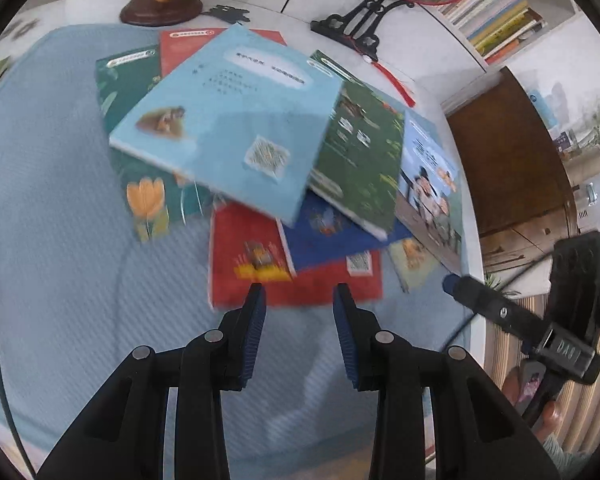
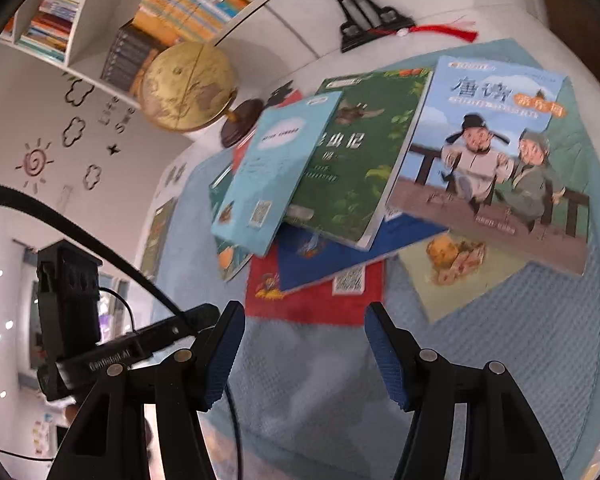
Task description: Organize books
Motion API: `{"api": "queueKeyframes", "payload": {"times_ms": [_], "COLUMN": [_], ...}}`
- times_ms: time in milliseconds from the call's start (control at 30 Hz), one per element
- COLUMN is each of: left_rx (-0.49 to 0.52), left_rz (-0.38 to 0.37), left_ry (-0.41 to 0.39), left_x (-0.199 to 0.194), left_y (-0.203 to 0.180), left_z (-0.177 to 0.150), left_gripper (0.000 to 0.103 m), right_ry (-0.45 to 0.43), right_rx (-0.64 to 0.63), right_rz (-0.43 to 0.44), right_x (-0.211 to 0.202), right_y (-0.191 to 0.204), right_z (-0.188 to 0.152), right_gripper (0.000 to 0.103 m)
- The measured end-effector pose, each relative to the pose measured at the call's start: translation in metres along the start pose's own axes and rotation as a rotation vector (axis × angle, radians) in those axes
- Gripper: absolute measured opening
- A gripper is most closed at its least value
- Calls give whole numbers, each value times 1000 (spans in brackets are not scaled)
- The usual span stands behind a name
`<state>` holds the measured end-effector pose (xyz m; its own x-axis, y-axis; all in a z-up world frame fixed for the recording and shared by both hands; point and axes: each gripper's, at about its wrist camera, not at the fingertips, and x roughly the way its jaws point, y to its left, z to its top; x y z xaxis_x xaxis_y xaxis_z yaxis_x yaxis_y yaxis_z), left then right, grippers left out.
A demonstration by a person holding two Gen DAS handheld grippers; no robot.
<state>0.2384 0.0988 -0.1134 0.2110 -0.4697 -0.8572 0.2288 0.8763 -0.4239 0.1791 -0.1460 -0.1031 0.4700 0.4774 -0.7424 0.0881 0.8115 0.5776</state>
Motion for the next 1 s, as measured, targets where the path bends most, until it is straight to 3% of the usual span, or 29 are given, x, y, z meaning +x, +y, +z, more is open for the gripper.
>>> {"api": "queueKeyframes", "payload": {"times_ms": [133, 300, 367, 500, 633, 733, 1000], "left_rx": [-49, -45, -47, -77, -60, -33, -39], "left_rz": [14, 107, 118, 123, 78, 75, 28], "left_ry": [-41, -81, -75, -66, -46, -25, 26], "left_x": [-2, 8, 18, 38, 41, 41, 36], "left_y": [36, 71, 79, 96, 95, 89, 63], "left_z": [52, 115, 130, 146, 144, 134, 53], "left_gripper": [32, 32, 32, 32, 32, 32, 32], "right_ry": [9, -24, -14, -15, -8, -1, 62], "right_rx": [-35, -129, -115, -90, -94, -158, -127], "right_rz": [5, -104, -115, -187, -166, -227, -142], "right_x": [24, 70, 87, 113, 126, 126, 89], "right_y": [17, 50, 51, 50, 51, 56, 19], "right_z": [22, 59, 73, 94, 97, 95, 62], "right_gripper": [60, 59, 49, 48, 47, 47, 47]}}
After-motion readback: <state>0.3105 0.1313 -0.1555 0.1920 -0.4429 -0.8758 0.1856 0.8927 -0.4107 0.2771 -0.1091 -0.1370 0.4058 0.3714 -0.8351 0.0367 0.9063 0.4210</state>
